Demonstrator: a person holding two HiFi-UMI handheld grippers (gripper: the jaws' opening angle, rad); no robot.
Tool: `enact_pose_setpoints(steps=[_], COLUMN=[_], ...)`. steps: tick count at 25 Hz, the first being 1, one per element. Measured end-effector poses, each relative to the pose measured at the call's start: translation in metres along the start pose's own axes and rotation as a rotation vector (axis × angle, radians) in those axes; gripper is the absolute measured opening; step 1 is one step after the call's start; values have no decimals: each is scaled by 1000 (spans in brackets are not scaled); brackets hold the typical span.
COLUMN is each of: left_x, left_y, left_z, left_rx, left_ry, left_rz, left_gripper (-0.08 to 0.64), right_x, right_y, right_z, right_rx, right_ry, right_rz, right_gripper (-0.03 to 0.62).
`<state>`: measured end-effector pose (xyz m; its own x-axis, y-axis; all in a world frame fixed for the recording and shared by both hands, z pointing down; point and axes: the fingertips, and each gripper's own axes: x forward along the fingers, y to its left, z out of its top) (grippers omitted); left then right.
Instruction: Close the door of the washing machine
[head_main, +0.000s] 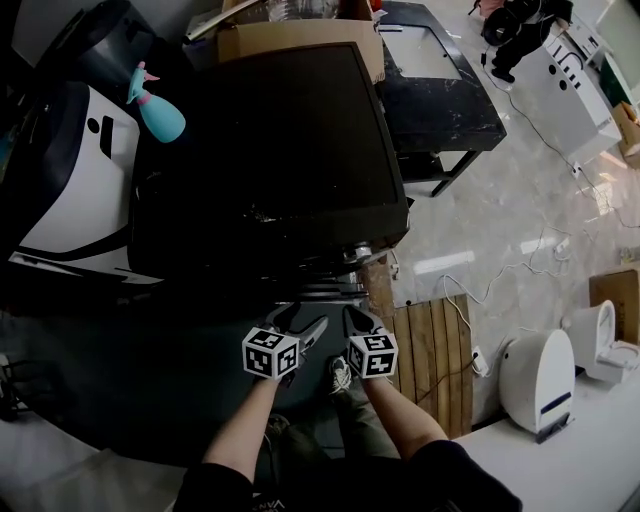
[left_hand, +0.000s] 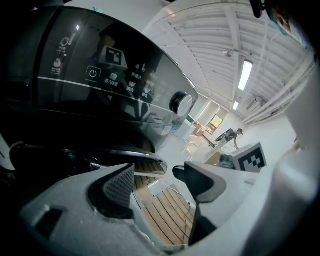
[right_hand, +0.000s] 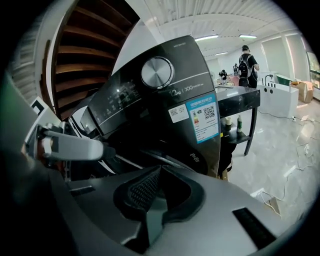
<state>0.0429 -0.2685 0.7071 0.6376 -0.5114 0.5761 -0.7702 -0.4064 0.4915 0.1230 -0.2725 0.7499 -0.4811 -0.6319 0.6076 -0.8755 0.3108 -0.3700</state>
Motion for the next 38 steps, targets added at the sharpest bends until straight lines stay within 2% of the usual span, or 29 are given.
enact_pose_setpoints(steps=[3, 6, 10, 14, 18, 25, 30, 38], left_x=[-6, -22, -48, -76, -92, -94, -91, -89], left_y=[4, 16, 46, 85, 110, 130, 140, 142], left_z=[9, 17, 18, 19, 21, 22, 22, 25], left_rx=[-5, 52, 104, 100, 82, 81, 86, 94], left_ry=[-46, -90, -131, -175, -204, -192, -173, -140], left_rz=[21, 86, 220, 395, 499, 545, 548, 560], left_gripper=[321, 258, 213, 79, 16, 11, 11, 12], right_x=[12, 21, 26, 34, 41, 42, 41, 43], right_y=[-5, -11, -11, -14, -17, -19, -16, -19], right_z=[12, 19, 26, 36, 44, 45, 52, 47], right_rx=[-8, 9, 12, 4, 24, 83, 131, 85], right_ry=[-5, -9, -21, -42, -51, -78, -104, -113], right_rz=[-6, -20, -20, -24, -22, -27, -14, -27], right_gripper=[0, 0, 0, 0, 1, 2, 2, 2])
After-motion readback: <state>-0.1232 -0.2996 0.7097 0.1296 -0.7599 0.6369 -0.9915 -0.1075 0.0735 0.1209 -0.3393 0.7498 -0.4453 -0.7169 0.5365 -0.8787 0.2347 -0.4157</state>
